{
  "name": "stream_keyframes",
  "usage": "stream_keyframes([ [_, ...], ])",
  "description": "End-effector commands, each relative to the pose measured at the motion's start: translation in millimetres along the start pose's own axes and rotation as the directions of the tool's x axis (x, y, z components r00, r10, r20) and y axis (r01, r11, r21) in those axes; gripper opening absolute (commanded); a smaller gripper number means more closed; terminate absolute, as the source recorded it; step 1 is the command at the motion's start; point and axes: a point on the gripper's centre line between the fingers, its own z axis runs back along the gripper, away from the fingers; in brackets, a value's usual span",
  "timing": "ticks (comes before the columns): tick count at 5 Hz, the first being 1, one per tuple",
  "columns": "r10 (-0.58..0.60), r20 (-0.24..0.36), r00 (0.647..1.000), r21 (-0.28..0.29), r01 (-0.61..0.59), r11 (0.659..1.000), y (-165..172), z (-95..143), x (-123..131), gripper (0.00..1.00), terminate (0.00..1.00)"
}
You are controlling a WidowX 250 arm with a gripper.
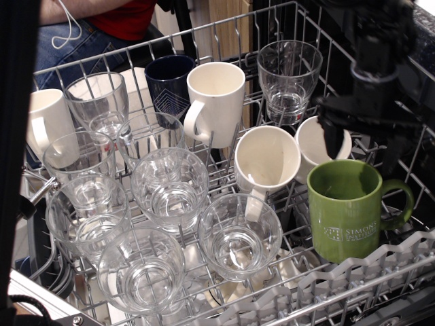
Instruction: Pick up green mug
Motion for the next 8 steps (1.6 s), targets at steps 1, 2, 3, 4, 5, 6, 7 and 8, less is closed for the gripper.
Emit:
stream_keyframes([
  [1, 0.042, 0.027, 0.999, -0.066, -0.040, 0.997, -14, 4, -7, 1.00, 0.00],
  [2, 0.043, 0.036, 0.998, -0.058, -0.040, 0.998, -15, -10, -13, 1.00, 0.00],
  [3, 0.041, 0.025, 0.999, -0.060, -0.039, 0.997, -15, -19, -16, 1.00, 0.00],
  [4, 0.030, 0.036, 0.999, -0.064, -0.027, 0.998, -18, -26, -26, 1.00, 0.00],
  [5, 0.029, 0.043, 0.999, -0.031, -0.028, 0.999, -22, -37, -31, 1.00, 0.00],
  [6, 0.041, 0.058, 0.997, -0.002, -0.041, 0.999, -25, -47, -32, 1.00, 0.00],
  [7, 0.059, 0.088, 0.994, 0.034, -0.062, 0.997, -27, -57, -35, 1.00, 0.00],
  [8, 0.101, 0.107, 0.989, 0.067, -0.109, 0.992, -29, -66, -33, 1.00, 0.00],
])
